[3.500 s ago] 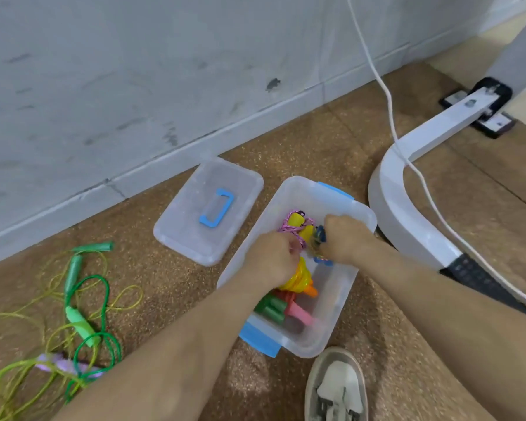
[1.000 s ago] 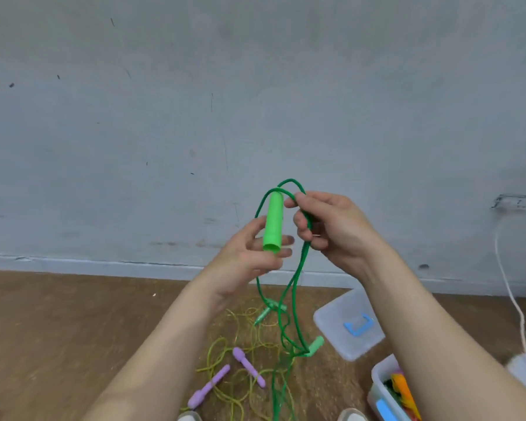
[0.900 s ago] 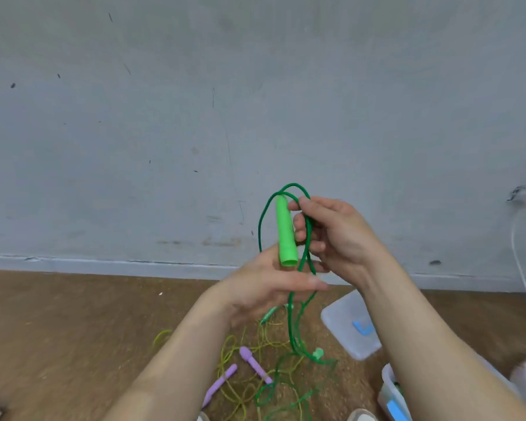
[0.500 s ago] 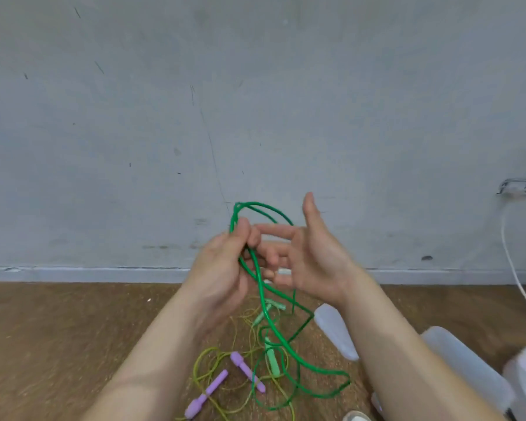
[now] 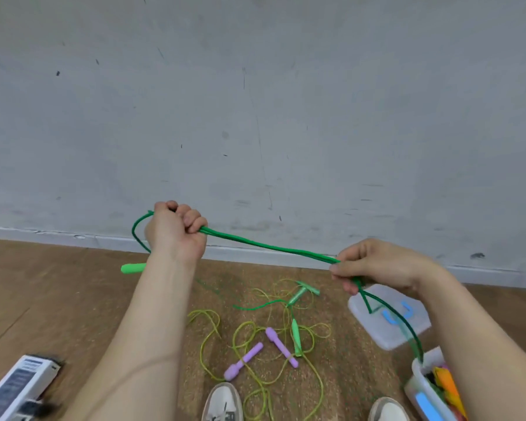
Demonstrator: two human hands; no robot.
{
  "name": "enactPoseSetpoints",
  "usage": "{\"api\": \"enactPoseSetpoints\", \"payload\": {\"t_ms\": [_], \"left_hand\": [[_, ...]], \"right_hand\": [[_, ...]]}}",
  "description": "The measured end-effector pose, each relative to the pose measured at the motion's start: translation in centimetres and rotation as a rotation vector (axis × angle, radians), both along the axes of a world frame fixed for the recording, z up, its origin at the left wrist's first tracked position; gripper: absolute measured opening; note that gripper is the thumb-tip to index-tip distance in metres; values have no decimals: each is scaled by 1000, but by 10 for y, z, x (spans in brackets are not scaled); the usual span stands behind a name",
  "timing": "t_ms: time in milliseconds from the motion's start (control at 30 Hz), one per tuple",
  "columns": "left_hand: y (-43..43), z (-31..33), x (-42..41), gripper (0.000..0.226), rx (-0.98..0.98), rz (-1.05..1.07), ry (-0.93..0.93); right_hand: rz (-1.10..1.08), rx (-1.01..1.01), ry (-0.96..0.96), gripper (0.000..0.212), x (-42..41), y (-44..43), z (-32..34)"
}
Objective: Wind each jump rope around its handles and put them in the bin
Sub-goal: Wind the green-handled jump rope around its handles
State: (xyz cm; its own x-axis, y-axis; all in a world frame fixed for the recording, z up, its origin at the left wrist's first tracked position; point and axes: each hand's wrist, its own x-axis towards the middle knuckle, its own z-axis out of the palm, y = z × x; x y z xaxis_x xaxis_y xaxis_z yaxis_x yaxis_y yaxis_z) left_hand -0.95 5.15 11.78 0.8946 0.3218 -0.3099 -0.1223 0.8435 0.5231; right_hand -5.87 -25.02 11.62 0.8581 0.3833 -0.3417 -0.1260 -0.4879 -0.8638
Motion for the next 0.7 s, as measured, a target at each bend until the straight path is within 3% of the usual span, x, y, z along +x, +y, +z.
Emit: {"api": "enactPoseSetpoints", "payload": {"t_ms": [133,200,233,300,367,400,500,533,600,700], "left_hand": [[-5,-6,3,23,173,-40,46],[-17,-7,-1,22,267,-159,40],[-25,-4,-4,23,318,-219,28],[-39,4,-12,29,402,-304,-21],[-50,12,-21,38,544,-364,-86],[-56,15,-25,42,633,-406,-116],[-75,17,-38,49,918,-624,-181],[-81,16,-44,50,1043,-726,-211],[-93,10,-57,50,1262,-1019,-300],[-106,5,-76,46,1479,-1410,-379]], "right_hand": [[-281,367,-30,21,2,18,2],[-342,410,-36,19,7,18,5],[-288,289,-55,17,7,15,5],[5,-170,-47,6,2,6,4],[203,-467,-8,32,-1,-2,6],[178,-373,5,47,-2,-1,7],[-26,405,249,61,-6,25,15],[-23,547,316,67,-5,36,13],[-72,682,361,69,-1,54,9],[-408,876,415,42,7,53,11]]}}
